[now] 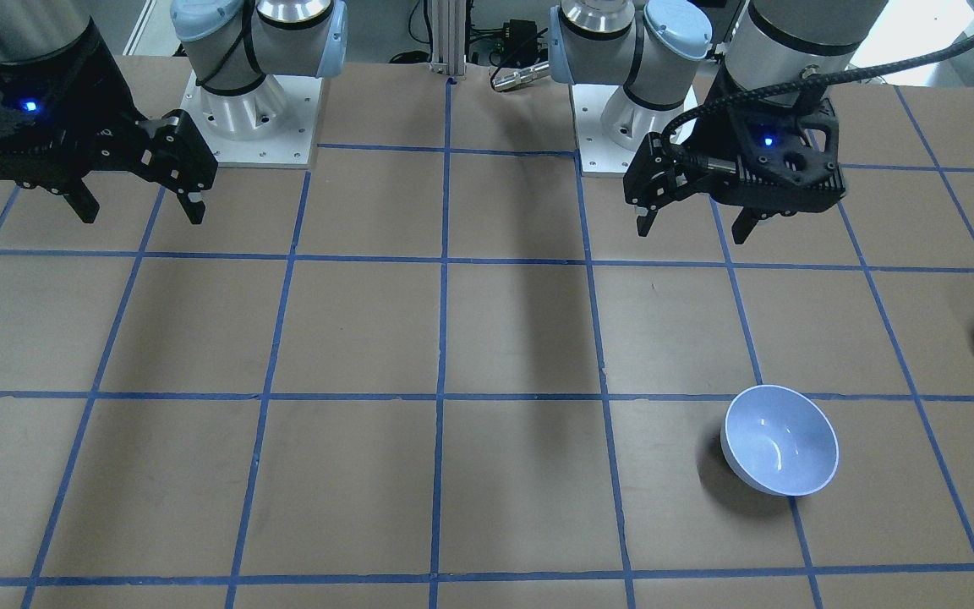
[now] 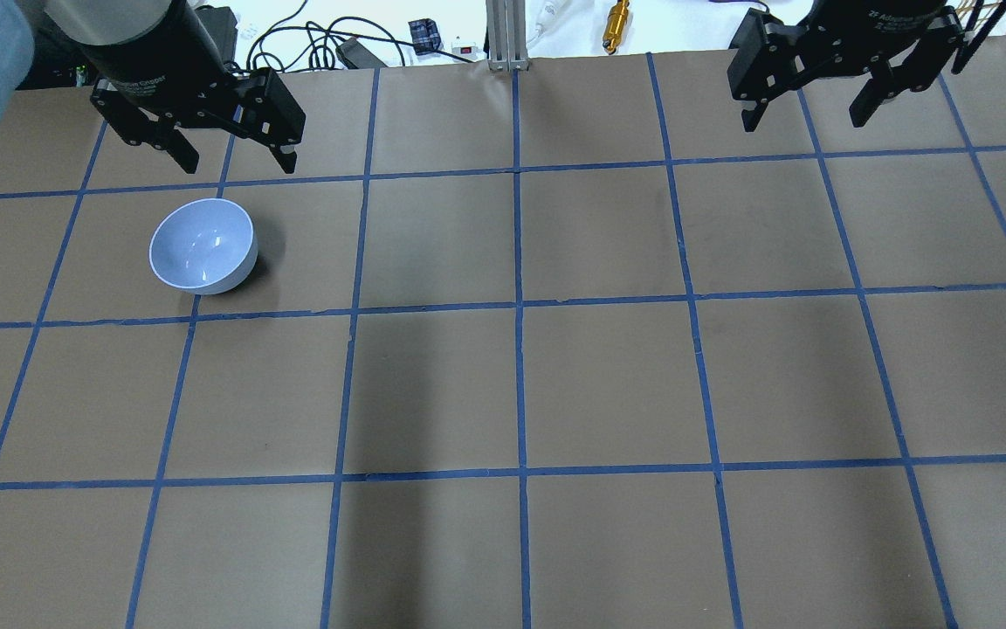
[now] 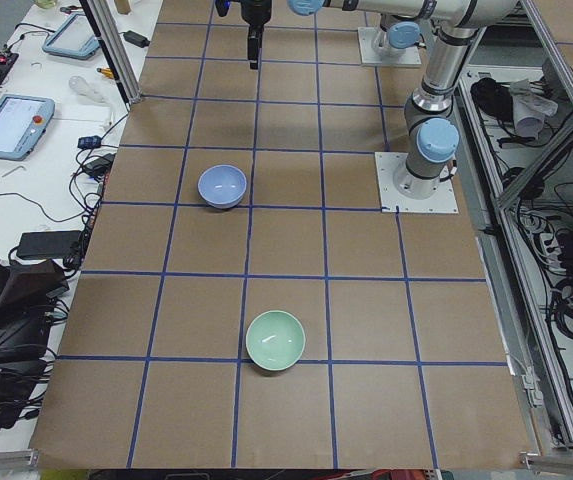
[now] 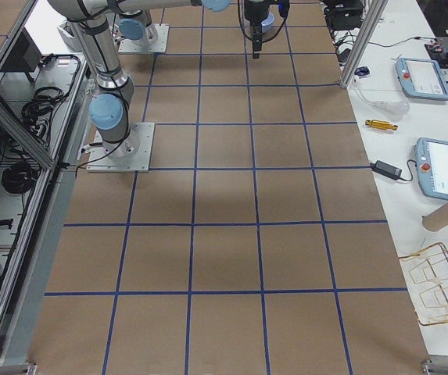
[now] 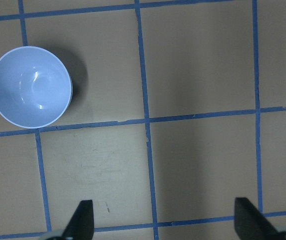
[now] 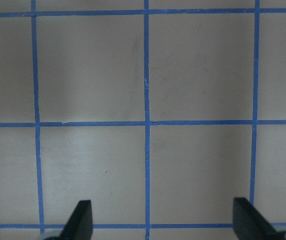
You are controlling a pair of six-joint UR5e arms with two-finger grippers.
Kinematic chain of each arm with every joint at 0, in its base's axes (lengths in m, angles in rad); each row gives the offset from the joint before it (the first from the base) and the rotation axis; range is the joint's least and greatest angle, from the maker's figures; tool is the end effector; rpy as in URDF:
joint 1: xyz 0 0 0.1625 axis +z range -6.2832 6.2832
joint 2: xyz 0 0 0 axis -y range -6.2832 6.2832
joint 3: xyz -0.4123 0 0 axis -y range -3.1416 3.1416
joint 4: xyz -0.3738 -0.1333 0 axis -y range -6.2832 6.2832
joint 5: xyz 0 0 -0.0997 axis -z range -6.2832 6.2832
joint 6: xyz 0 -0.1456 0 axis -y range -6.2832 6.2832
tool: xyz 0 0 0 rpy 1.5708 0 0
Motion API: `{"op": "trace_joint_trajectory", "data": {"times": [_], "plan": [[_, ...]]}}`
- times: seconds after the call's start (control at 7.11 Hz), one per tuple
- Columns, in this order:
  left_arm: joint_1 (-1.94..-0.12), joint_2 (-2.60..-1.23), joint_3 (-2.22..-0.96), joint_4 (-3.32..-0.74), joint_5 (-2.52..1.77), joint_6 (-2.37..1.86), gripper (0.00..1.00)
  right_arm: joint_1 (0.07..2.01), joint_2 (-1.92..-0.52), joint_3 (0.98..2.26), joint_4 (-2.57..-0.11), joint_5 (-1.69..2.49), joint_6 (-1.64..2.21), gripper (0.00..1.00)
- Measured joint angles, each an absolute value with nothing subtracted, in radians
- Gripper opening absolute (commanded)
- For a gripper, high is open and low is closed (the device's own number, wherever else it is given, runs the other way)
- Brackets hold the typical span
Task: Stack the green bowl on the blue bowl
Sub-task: 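Move the left gripper away from the blue bowl toward the robot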
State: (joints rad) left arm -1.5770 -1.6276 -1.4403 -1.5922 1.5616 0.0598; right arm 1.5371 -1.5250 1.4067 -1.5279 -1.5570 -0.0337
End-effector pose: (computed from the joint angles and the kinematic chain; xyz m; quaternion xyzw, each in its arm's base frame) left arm -0.1378 -0.5025 0.4615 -0.0331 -0.9991 0.0263 0.0039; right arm 0.1184 -0.5047 0.4808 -0.0003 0.9993 -0.0379 0.0056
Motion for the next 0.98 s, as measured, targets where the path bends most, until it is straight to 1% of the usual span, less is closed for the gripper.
{"op": "trace_joint_trajectory", "data": {"times": [0.56, 0.98], "plan": [[-1.572, -1.625, -1.441, -1.594, 1.562, 0.064, 1.00, 1.537, -1.525, 1.407, -1.528, -1.557, -0.034, 1.00], [-1.483, -1.612, -1.440, -1.647, 1.562, 0.172, 1.00, 1.537, -1.525, 1.407, -1.528, -1.557, -0.034, 1.00]]}}
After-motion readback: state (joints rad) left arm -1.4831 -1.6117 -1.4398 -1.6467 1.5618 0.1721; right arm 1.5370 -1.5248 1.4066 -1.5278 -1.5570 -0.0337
